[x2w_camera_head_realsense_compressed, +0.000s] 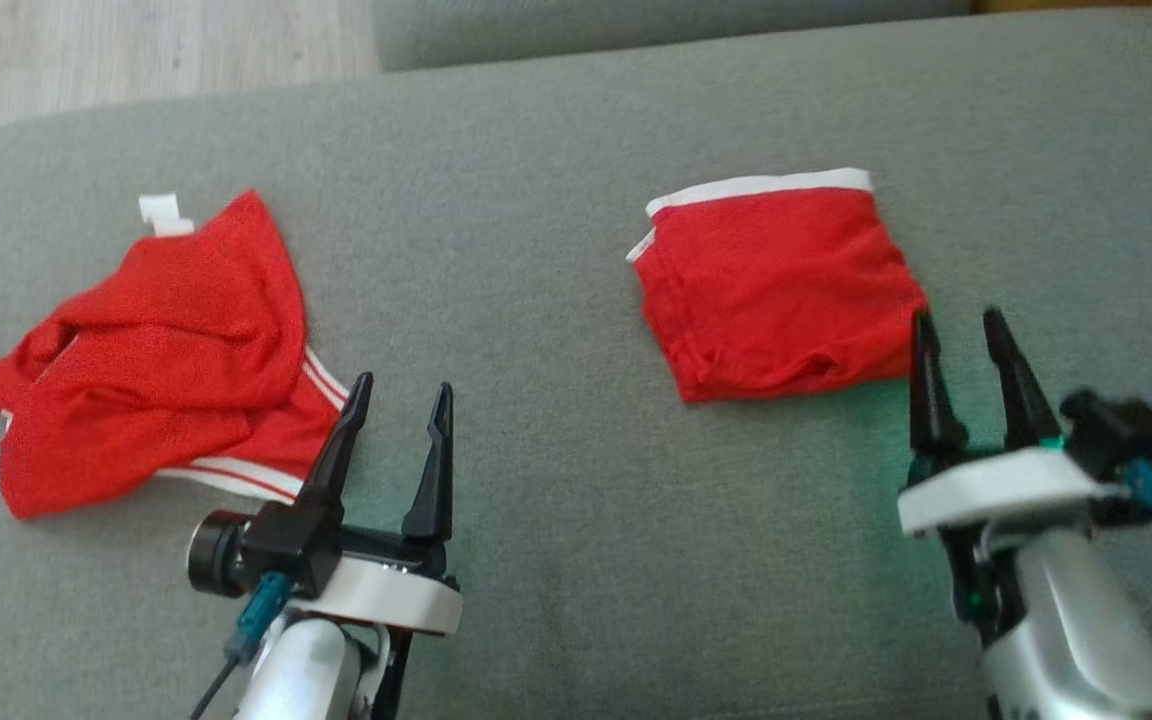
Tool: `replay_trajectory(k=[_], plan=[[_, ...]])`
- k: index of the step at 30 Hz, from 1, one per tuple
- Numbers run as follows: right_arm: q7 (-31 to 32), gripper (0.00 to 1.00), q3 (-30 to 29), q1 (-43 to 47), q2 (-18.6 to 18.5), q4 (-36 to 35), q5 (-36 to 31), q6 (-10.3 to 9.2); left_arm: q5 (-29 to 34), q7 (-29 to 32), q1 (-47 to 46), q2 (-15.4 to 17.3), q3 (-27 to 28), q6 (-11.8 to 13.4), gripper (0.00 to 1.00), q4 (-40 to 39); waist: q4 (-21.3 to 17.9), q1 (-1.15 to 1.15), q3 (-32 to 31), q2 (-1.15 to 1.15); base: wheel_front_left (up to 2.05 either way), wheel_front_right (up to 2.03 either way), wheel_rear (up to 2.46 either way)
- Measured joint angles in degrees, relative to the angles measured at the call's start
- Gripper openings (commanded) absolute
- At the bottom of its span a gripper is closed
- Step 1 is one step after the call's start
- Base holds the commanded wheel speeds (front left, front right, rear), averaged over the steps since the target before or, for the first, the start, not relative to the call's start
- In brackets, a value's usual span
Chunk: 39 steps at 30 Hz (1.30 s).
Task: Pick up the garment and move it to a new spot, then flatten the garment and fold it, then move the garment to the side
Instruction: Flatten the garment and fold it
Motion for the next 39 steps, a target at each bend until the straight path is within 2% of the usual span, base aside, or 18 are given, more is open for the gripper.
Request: replay_trajectory(k=[4, 7, 11, 16, 20, 22, 27, 32, 35, 39], plan=[[2.04, 0.00, -1.74, -6.40, 0.12, 0.94, -0.80, 0.00, 0.00, 0.00, -1.67, 0.00, -0.23, -0.03, 1.00, 0.07, 1.43, 0.01, 2.81, 0.00, 0.00, 0.00, 0.00], [3.55, 0.00, -3.54, -12.32, 0.08, 4.54, -2.55, -0.01, 0.01, 0.00, -3.56, -0.01, -0.79, -0.38, 1.00, 0.14, 2.83, 0.01, 5.16, 0.00, 0.00, 0.00, 0.00], [4.85, 0.00, -6.78, -18.80, 0.08, 12.71, -3.86, 0.00, -0.01, 0.00, -5.39, -0.04, -1.93, -0.41, 1.00, 0.24, 5.27, 0.01, 7.80, 0.00, 0.00, 0.00, 0.00], [6.79, 0.00, -11.14, -23.06, 0.03, 26.41, -8.15, 0.00, -0.64, 0.00, -6.07, -0.07, -2.10, -0.40, 1.00, 0.47, 8.27, 0.02, 9.82, 0.00, 0.00, 0.00, 0.00], [3.66, 0.00, -11.49, -24.52, -0.33, 29.88, -10.00, 0.00, -0.91, 0.00, -6.27, -0.07, -2.32, -0.34, 1.00, 0.70, 9.34, 0.00, 10.01, 0.00, 0.00, 0.00, 0.00], [1.86, 0.00, -8.92, -26.19, -0.56, 31.50, -8.91, 0.00, -0.92, 0.00, -6.54, -0.07, -2.36, -0.32, 1.00, 1.01, 9.51, 0.01, 9.50, 0.00, 0.00, 0.00, 0.00], [-0.20, 0.00, 2.61, -27.76, -0.55, 30.19, -1.25, 0.00, -1.38, 0.00, -6.67, -0.08, -2.76, -0.30, 1.00, 1.48, 9.52, 0.00, 7.88, 0.00, 0.00, 0.00, 0.00], [1.20, 0.00, 12.20, -27.59, -0.53, 33.56, 2.11, 0.00, -1.51, 0.00, -6.65, -0.09, -3.46, 0.18, 1.00, 1.47, 9.68, -0.01, 7.09, 0.00, 0.00, 0.00, 0.00], [3.30, 0.00, 14.38, -27.53, -0.49, 37.09, 2.98, 0.00, -1.54, 0.00, -6.63, -0.09, -3.53, 0.18, 1.00, 1.48, 9.78, 0.00, 6.78, 0.00, 0.00, 0.00, 0.00], [2.18, 0.00, 15.43, -27.56, -0.49, 37.74, 5.67, 0.00, -1.92, 0.00, -6.48, -0.09, -3.37, 0.22, 1.00, 1.48, 9.53, 0.00, 6.11, 0.00, 0.00, 0.00, 0.00]])
